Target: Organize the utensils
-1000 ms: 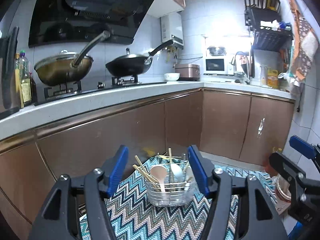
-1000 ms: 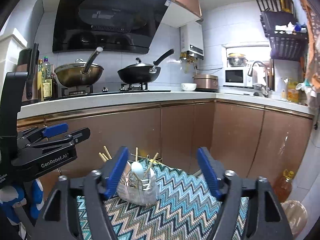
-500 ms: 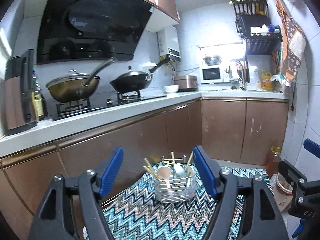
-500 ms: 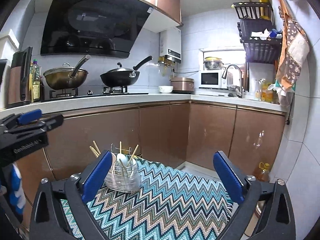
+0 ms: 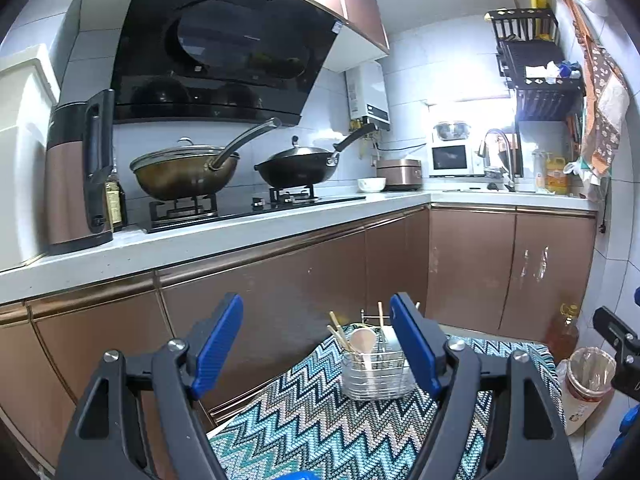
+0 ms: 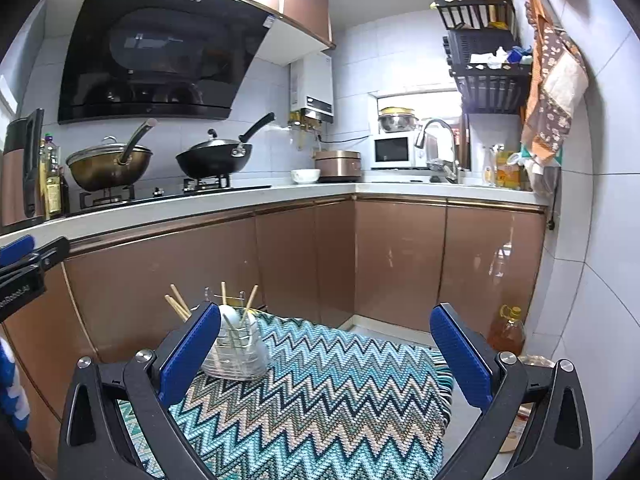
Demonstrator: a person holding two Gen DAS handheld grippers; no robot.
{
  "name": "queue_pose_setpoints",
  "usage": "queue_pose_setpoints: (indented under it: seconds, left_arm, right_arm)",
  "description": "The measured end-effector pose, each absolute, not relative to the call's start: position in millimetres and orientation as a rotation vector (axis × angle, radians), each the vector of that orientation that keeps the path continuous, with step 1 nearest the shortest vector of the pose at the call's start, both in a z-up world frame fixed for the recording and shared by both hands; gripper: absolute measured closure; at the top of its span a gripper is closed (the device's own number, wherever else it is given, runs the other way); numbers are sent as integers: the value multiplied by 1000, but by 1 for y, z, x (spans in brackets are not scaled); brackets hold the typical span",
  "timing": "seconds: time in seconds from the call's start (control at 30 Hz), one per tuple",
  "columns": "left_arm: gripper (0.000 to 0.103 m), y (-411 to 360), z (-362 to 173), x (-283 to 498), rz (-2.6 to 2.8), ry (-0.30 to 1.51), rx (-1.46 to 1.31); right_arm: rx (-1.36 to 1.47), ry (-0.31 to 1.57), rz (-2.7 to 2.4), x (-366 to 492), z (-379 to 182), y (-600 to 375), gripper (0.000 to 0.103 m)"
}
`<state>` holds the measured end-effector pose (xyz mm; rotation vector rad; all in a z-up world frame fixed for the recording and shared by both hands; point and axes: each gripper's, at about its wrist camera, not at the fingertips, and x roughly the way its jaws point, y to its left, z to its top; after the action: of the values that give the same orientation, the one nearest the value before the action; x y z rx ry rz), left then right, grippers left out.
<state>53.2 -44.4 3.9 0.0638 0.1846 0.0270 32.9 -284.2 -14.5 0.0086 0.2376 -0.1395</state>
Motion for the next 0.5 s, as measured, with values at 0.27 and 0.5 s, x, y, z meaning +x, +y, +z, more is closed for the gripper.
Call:
queue_pose_setpoints:
  seconds: [0.27, 0.5]
  left_arm:
    - [28, -40, -1, 54, 58, 189, 45]
    - [28, -45, -11, 62, 73, 203, 42]
  right_arm:
    - [-1, 239, -194, 33, -18, -286, 0]
    - [-17, 219, -190, 35, -17, -285, 0]
